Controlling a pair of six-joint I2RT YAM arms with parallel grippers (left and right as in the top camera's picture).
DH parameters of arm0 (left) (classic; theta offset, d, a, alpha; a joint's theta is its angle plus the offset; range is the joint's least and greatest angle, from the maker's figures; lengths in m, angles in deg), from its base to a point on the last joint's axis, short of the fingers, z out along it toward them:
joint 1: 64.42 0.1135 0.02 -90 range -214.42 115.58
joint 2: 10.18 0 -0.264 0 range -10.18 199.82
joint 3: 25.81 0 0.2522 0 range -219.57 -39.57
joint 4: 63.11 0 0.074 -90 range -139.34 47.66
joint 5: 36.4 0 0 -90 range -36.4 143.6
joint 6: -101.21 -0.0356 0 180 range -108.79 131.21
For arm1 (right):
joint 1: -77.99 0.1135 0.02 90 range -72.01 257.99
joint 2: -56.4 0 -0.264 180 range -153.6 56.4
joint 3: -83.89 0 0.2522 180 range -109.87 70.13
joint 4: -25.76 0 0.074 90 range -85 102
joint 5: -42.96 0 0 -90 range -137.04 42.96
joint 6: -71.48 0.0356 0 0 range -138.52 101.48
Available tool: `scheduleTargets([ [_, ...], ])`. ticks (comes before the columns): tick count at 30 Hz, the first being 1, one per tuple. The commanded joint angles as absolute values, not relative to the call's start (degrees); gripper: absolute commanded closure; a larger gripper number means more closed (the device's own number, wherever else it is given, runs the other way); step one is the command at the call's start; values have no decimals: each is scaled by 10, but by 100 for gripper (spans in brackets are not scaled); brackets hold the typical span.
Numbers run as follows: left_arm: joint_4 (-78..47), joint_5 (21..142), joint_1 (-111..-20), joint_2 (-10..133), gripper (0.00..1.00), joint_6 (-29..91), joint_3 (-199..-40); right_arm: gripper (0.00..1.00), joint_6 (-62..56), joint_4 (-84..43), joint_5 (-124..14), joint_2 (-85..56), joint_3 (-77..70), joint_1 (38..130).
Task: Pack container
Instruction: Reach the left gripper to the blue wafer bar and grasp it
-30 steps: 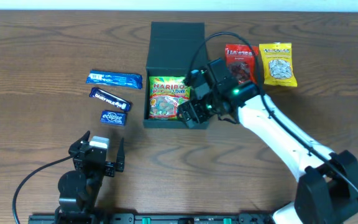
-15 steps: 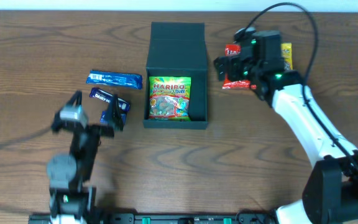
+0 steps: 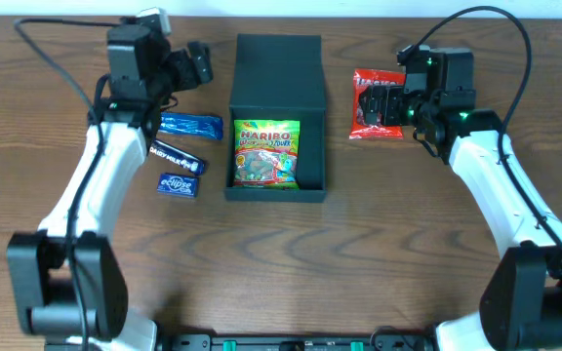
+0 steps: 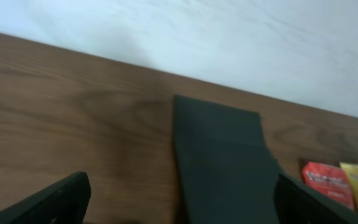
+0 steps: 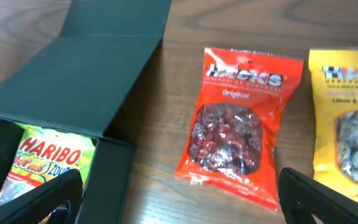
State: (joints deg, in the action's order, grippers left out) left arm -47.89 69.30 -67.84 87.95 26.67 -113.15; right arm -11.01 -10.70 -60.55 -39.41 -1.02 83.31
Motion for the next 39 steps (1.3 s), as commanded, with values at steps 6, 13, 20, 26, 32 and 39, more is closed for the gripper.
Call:
scheduleTargets([
  [6,-441,721,-676,955,5,423,-1143,1,-91,-134,-612,-384,-15,833],
  [13,-370,606,-674,971,5,576,-1143,1,-91,-148,-612,-384,-15,833],
  [20,-287,609,-662,998,4,656,-1146,1,-91,-149,-612,-384,-15,833],
  [26,-176,637,-634,1051,4,649,-1236,1,-91,-159,-612,-384,-15,833],
  [32,-87,640,-633,1121,4,626,-1350,1,-91,-175,-612,-384,-15,833],
  [39,-47,686,-629,1158,4,627,-1380,1,-91,-185,-612,-384,-15,833],
])
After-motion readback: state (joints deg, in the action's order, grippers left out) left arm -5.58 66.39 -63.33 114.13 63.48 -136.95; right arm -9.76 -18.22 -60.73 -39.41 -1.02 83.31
